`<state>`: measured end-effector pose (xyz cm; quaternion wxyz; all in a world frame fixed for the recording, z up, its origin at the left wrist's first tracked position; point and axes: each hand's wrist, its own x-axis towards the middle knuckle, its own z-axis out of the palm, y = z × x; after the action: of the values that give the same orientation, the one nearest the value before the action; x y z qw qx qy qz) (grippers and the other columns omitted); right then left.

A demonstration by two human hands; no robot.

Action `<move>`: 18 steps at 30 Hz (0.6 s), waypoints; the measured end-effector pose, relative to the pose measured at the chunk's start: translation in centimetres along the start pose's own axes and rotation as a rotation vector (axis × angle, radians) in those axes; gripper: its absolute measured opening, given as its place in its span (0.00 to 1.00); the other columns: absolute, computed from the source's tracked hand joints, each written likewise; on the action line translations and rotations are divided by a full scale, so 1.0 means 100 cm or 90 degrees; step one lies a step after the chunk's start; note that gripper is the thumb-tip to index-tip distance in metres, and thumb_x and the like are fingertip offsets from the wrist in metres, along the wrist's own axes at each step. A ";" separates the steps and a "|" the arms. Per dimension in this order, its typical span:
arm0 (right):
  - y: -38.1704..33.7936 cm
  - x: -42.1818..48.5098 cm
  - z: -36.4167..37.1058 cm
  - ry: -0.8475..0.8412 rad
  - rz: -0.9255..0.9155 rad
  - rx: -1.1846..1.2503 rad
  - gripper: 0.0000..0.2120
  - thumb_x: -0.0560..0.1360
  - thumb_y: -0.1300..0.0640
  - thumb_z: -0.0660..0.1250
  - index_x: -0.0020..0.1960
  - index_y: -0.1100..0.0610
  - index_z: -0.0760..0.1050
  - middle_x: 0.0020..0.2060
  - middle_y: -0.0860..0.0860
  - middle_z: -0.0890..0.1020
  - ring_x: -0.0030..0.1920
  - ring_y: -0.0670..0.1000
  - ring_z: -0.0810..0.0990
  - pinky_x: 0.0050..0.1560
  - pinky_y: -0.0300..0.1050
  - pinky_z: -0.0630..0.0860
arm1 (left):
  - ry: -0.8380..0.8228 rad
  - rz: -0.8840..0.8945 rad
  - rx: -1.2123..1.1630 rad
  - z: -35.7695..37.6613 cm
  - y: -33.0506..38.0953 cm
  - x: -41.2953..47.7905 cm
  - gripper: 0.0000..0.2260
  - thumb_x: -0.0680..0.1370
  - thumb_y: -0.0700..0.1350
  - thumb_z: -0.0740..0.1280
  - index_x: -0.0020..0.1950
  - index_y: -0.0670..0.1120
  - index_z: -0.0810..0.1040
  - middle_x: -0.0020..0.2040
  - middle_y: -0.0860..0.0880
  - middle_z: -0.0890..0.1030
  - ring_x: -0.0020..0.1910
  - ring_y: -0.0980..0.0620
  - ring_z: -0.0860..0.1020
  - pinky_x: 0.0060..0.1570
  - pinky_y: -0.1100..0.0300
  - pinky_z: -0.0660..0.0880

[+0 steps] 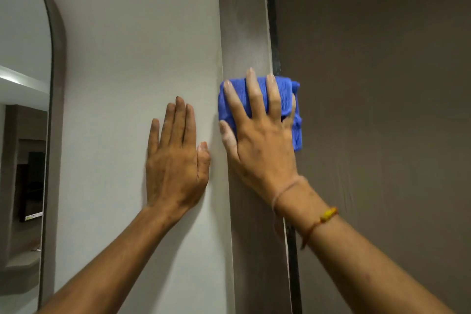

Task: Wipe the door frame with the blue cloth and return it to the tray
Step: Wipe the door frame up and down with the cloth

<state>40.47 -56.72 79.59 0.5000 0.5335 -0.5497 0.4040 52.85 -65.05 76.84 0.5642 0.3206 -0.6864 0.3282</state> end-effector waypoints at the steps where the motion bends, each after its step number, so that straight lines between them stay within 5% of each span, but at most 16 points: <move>1: 0.001 0.012 -0.001 0.005 0.006 -0.002 0.28 0.78 0.42 0.53 0.75 0.48 0.52 0.77 0.56 0.55 0.76 0.61 0.49 0.70 0.74 0.50 | 0.001 0.000 0.000 0.000 0.000 -0.001 0.28 0.78 0.51 0.46 0.76 0.42 0.46 0.78 0.43 0.48 0.77 0.48 0.45 0.75 0.48 0.45; 12: -0.014 -0.051 0.010 0.019 0.055 0.036 0.28 0.77 0.38 0.44 0.75 0.46 0.54 0.77 0.54 0.55 0.76 0.59 0.47 0.71 0.71 0.47 | 0.005 0.003 -0.002 -0.002 0.000 -0.001 0.28 0.78 0.51 0.45 0.76 0.42 0.46 0.78 0.42 0.48 0.77 0.48 0.46 0.76 0.48 0.45; 18: -0.003 0.019 0.001 0.031 0.028 0.002 0.25 0.79 0.43 0.51 0.75 0.47 0.54 0.77 0.54 0.56 0.76 0.61 0.49 0.70 0.74 0.49 | 0.005 0.001 0.001 -0.002 0.000 -0.001 0.28 0.78 0.50 0.48 0.76 0.42 0.46 0.78 0.42 0.48 0.77 0.48 0.45 0.75 0.50 0.43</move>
<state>40.91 -57.16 81.40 0.5035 0.5119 -0.5484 0.4286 52.96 -64.86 76.78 0.5662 0.3192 -0.6845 0.3302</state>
